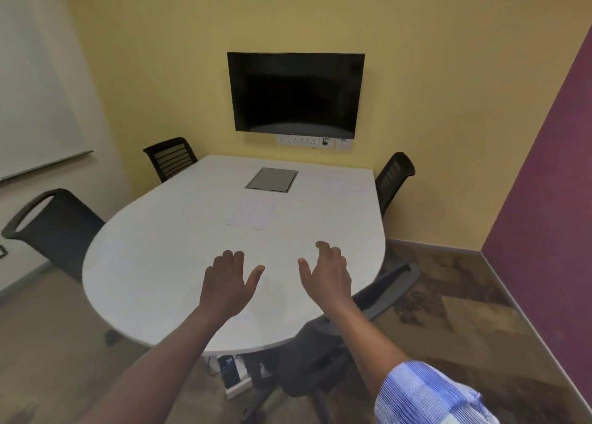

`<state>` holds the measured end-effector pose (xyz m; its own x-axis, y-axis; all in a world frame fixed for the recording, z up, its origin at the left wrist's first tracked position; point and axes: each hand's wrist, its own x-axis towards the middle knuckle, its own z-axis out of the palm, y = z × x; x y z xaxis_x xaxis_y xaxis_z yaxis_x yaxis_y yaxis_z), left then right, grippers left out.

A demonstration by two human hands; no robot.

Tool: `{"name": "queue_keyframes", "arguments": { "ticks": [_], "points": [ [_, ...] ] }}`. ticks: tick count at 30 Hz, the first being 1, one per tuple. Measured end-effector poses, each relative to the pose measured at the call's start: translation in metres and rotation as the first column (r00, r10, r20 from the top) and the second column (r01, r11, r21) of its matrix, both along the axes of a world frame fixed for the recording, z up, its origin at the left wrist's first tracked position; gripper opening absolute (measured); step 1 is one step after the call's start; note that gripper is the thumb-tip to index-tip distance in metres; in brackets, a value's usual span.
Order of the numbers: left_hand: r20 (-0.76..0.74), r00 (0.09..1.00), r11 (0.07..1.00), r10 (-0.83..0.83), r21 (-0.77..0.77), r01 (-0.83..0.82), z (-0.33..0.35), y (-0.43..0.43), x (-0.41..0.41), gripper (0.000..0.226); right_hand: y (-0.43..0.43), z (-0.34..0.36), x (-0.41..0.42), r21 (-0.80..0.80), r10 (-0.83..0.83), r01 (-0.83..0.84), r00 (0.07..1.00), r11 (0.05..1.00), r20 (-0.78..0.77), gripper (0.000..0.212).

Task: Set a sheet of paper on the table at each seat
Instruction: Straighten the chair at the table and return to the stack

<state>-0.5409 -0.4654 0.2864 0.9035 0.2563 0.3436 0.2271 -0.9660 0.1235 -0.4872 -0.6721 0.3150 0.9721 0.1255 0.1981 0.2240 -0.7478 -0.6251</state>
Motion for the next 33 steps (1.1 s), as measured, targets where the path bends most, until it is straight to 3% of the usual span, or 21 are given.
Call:
{"name": "queue_keyframes", "arguments": {
  "ticks": [6,12,23,29,33],
  "points": [
    [0.006,1.000,1.000,0.024,-0.019,-0.024,-0.003,0.109,-0.020,0.076,0.105,-0.008,-0.019,-0.034,0.020,-0.021,0.999,0.999,-0.028,0.054],
    [-0.011,0.999,0.995,0.053,-0.087,-0.054,-0.017,0.182,0.010,0.080,0.174,-0.022,0.015,-0.054,0.025,-0.027,0.999,0.998,-0.047,0.054],
    [-0.080,0.996,0.986,0.038,-0.160,-0.051,-0.063,0.290,0.144,0.084,0.275,-0.079,0.159,-0.014,0.012,-0.015,0.983,1.000,-0.184,0.050],
    [-0.197,0.977,0.990,-0.082,-0.133,0.057,-0.093,0.328,0.224,0.080,0.310,-0.114,0.226,-0.060,0.005,-0.023,0.959,0.998,-0.282,0.046],
    [-0.319,0.935,0.976,-0.155,-0.199,0.094,-0.113,0.350,0.293,0.061,0.325,-0.148,0.272,-0.116,-0.001,-0.040,0.941,0.992,-0.338,0.043]
  ]
}}
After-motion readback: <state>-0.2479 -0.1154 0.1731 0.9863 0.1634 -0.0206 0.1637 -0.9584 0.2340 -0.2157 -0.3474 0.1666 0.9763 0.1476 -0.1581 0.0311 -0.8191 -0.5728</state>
